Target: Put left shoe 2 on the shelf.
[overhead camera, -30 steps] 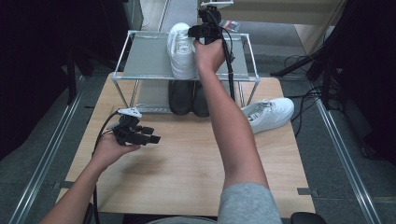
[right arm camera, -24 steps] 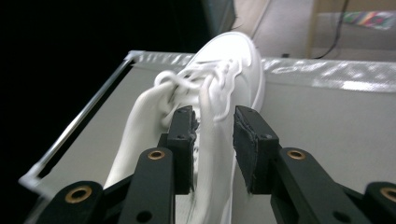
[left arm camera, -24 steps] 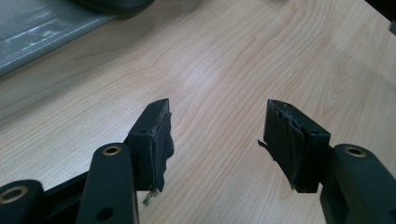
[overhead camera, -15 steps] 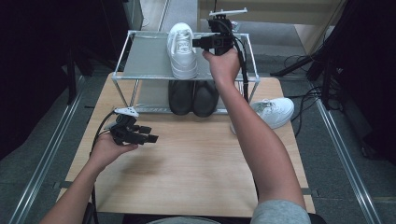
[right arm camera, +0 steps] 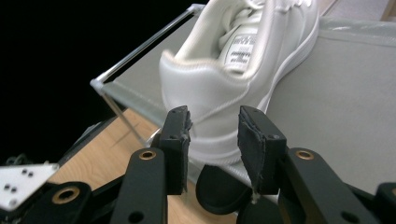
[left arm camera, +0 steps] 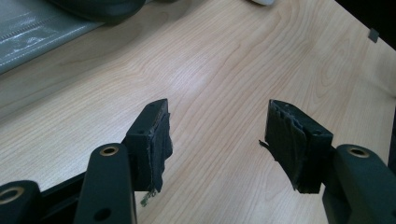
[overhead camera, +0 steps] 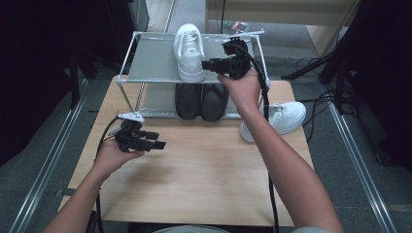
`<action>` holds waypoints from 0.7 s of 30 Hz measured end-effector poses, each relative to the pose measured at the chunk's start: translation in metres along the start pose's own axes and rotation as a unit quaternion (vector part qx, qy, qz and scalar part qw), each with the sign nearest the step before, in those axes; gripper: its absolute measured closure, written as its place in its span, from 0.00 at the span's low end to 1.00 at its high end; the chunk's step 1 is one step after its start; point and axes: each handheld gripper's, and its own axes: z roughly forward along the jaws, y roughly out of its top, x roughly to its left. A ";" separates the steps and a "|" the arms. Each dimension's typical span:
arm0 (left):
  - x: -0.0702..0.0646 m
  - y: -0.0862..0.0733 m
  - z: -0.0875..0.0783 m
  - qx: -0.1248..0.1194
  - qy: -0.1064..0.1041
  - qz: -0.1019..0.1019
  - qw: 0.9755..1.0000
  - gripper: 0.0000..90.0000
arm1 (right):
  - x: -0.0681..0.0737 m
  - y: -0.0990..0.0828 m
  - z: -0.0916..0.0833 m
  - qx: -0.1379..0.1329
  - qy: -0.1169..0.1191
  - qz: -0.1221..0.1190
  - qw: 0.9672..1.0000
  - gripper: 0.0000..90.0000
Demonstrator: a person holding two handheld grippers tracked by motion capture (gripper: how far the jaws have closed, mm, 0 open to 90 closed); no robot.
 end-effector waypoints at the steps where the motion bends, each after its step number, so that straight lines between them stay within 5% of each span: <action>1: 0.000 0.000 0.000 0.001 0.001 0.000 1.000 0.46 | 0.001 -0.005 -0.001 0.002 0.005 -0.005 1.000 0.72; 10: -0.001 -0.001 0.002 0.008 0.003 0.005 1.000 0.45 | 0.003 -0.039 -0.005 0.017 0.025 -0.037 0.999 0.74; 21: -0.001 0.000 0.002 0.008 0.005 0.006 1.000 0.45 | -0.001 -0.074 -0.015 0.001 0.057 -0.043 0.997 0.73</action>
